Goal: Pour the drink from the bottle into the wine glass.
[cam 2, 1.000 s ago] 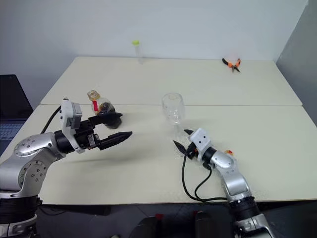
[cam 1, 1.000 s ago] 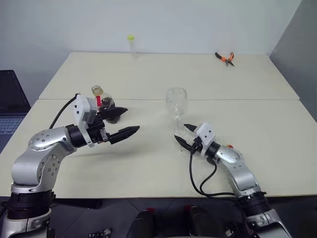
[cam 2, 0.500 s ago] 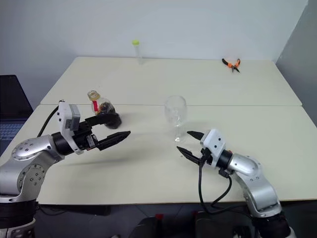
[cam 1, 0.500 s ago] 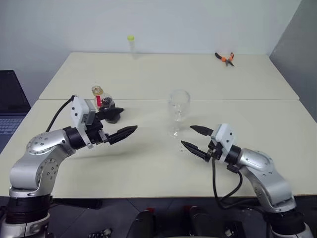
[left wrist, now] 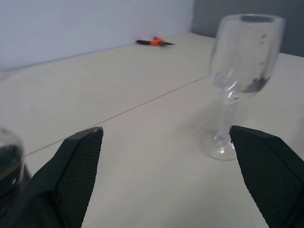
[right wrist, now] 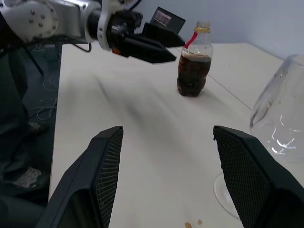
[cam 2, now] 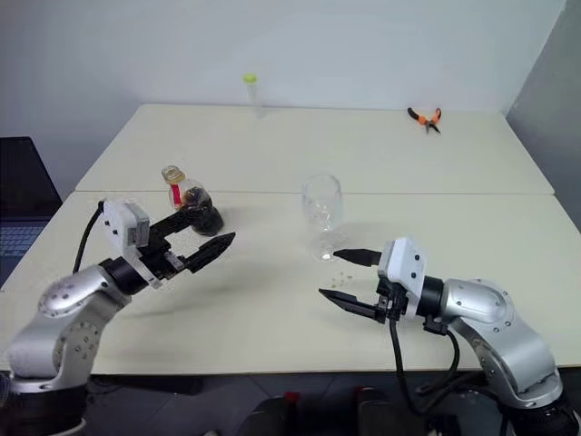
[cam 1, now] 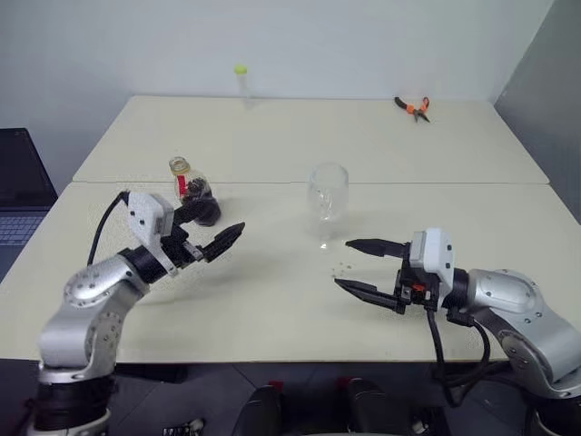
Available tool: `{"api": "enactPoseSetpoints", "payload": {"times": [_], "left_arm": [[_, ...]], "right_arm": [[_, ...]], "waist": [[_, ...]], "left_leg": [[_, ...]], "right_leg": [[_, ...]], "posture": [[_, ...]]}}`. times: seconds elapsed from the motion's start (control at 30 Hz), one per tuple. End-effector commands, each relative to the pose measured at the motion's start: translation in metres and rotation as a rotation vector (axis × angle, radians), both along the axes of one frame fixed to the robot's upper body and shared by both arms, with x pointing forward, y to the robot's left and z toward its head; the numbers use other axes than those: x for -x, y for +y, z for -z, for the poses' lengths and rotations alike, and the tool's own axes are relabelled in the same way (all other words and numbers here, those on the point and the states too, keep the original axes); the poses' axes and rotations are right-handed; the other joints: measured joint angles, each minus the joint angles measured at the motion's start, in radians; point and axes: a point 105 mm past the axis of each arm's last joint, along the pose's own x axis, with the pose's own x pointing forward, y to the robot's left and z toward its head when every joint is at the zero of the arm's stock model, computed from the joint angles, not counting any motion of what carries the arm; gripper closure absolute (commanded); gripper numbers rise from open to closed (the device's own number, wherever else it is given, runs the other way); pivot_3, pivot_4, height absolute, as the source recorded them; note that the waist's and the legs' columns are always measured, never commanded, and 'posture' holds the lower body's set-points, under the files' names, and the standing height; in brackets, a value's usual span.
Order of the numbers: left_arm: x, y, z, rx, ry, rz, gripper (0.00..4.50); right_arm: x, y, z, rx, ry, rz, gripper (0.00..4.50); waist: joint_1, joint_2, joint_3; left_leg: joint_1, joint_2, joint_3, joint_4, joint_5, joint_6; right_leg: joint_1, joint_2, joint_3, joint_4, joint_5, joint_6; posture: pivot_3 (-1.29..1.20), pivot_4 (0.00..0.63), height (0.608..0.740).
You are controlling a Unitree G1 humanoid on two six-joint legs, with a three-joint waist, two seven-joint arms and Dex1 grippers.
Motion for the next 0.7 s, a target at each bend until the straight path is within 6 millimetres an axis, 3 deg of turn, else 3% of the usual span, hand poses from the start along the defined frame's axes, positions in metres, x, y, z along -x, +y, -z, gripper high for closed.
{"api": "enactPoseSetpoints", "payload": {"times": [0.03,0.33,0.7], "left_arm": [[-0.002,0.018,0.003,0.015,-0.055,-0.195,0.00],[-0.018,0.054,0.006,0.007,-0.149,-0.504,0.00],[-0.051,0.057,0.010,0.025,-0.097,-0.503,0.00]], "right_arm": [[0.006,0.000,-0.012,-0.008,-0.035,-0.033,1.27],[0.008,0.000,-0.019,-0.008,-0.017,-0.073,1.27],[0.006,0.004,-0.028,-0.023,-0.034,-0.073,1.27]], "waist": [[0.001,-0.001,0.000],[0.004,-0.001,0.000],[0.004,-0.002,-0.001]], "left_leg": [[0.000,0.000,-0.001,0.000,0.000,0.000],[0.000,-0.001,-0.002,0.001,0.000,0.000],[0.000,-0.001,-0.003,0.001,0.000,0.000]], "right_leg": [[0.000,-0.002,0.000,0.000,0.000,0.000],[0.002,-0.002,-0.003,-0.001,0.000,0.000],[0.002,0.001,-0.003,0.000,0.000,0.000]], "posture": [[0.00,0.150,0.740],[0.00,0.150,0.740],[0.00,0.150,0.740]]}}
